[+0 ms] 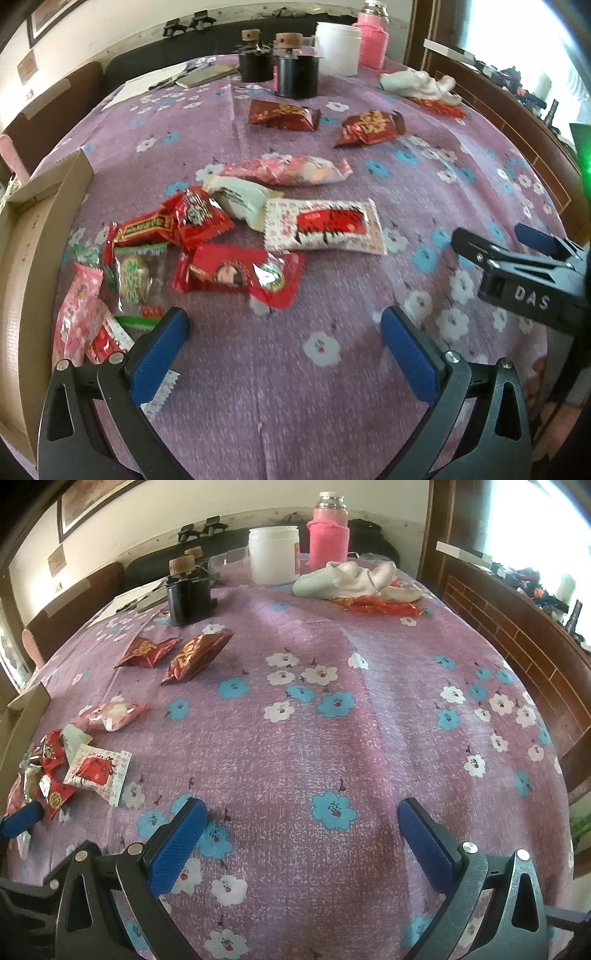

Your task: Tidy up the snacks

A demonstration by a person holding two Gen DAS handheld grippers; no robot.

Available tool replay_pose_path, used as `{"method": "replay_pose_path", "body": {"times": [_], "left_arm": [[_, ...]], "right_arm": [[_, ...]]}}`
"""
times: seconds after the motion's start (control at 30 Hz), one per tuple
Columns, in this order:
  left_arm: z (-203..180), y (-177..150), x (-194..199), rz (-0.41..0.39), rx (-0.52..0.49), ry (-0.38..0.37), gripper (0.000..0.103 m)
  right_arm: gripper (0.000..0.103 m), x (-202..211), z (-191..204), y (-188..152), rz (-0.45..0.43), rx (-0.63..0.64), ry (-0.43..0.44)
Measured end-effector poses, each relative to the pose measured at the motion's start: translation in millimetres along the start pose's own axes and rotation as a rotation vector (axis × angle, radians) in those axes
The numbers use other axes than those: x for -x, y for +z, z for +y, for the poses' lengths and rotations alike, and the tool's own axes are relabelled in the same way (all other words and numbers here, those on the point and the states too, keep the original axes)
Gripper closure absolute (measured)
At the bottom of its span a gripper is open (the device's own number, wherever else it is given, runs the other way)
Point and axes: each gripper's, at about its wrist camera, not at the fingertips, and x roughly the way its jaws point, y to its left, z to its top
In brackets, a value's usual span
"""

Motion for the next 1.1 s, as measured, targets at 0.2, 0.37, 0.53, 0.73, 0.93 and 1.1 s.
{"method": "replay_pose_path", "body": {"times": [0.2,0.37,0.53,0.73,0.93,1.1], "left_arm": [[-2.5,-9.3,11.1,0.019,-0.014,-0.098,0.0],[-0.6,-11.9,14.6,0.028,-0.008,-0.149,0.0],[0.3,-12.4,15.0,0.046,-0.022,-0.162,0.0],[-16.0,-17.2,10.2,0.076,-0.133,-0.07,0.0],[-1.7,-26.1,25.0,0.064,-0.065,-0.159,0.0],[16.2,-33.6,77.1,-0.103,-0.021,-0.22,0.0]], "right_arm": [[0.0,4.7,-1.6,-6.0,0.035,-0.021,-0.007],[0.0,6.4,-3.5,-8.7,0.063,-0.079,-0.034],[0.0,6.2,-4.0,-8.1,0.075,-0.081,-0.034],[0.0,6.5,-5.3,-7.1,0.064,-0.08,-0.034],[0.0,7.0,-5.6,-8.1,0.064,-0.077,-0.036],[0.0,8.6,-3.6,-9.7,0.06,-0.069,-0.049]]}}
